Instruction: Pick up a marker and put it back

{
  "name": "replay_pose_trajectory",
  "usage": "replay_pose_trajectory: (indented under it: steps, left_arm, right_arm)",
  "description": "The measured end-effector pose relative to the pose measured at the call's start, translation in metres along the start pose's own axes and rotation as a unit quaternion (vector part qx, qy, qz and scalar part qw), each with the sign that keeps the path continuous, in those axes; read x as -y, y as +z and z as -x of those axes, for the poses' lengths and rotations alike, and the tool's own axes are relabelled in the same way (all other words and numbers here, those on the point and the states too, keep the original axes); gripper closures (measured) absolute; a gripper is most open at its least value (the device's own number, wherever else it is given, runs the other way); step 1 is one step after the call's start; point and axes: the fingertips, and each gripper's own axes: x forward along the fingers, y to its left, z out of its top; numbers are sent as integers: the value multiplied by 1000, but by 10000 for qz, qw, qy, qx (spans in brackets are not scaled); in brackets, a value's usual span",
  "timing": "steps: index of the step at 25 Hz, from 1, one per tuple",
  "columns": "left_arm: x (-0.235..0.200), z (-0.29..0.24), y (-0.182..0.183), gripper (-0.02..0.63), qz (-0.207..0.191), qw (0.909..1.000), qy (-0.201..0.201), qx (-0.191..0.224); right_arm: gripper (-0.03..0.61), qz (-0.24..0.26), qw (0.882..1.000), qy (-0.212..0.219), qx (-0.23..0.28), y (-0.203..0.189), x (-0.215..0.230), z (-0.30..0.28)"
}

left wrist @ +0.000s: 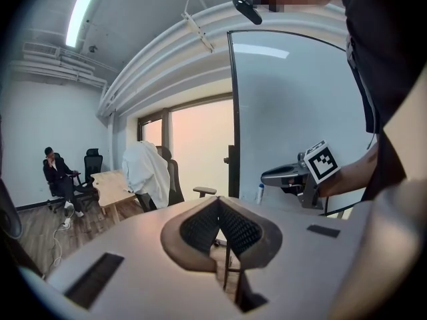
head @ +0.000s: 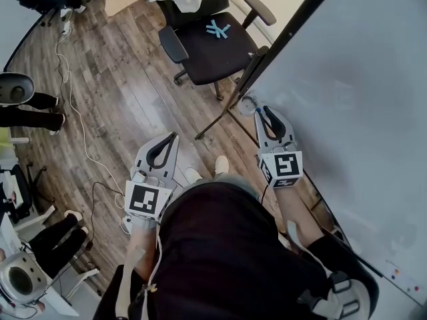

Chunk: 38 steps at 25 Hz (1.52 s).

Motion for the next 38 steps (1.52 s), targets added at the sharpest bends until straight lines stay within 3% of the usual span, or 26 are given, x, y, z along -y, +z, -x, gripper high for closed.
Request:
replay_pose_trajectory:
  steps: [19,38]
  left_arm:
    - [35,-43,22,606,-172,9970,-726,210]
    - [99,-76,42,606,-245,9833,-1749,442]
  right_arm:
    - [499,42,9975,-561,435,43,24,60]
    - [499,-137,9925,-1171,320,25,33,130]
